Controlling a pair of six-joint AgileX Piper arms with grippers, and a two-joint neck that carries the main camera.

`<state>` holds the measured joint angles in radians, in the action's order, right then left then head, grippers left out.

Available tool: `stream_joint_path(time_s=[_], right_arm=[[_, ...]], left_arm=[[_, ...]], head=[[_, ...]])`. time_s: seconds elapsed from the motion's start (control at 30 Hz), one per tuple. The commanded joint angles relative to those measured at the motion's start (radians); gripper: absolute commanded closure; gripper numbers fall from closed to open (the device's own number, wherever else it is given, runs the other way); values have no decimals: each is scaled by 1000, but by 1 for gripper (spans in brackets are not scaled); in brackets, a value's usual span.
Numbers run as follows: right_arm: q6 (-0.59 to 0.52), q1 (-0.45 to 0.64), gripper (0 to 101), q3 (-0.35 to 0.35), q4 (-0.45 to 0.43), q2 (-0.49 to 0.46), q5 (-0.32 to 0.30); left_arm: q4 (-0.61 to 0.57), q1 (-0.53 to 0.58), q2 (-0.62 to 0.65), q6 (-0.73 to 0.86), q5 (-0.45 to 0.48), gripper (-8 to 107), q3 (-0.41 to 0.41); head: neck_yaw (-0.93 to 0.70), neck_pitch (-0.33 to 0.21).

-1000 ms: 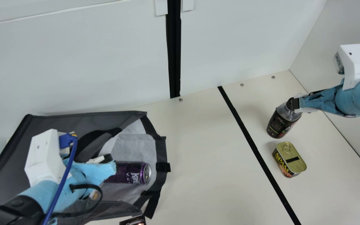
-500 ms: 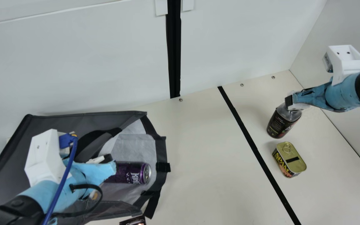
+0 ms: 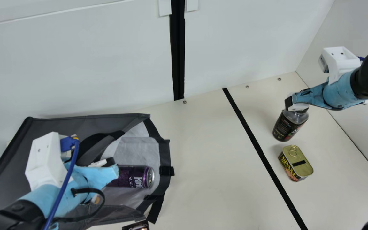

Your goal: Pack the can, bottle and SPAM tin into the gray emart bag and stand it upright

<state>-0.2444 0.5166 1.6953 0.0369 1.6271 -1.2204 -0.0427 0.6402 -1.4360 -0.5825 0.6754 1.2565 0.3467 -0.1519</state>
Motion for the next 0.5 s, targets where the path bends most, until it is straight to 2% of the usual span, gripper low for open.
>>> stream_joint_path(time_s=[0.0,0.47], right_arm=[[-5,2,6,4,3,11,0],[-33,24,6,56,16,109,0]], left_arm=[[0,0,0,0,0,107,0],[0,0,0,0,0,107,0]], head=[[2,-23],[2,-23]])
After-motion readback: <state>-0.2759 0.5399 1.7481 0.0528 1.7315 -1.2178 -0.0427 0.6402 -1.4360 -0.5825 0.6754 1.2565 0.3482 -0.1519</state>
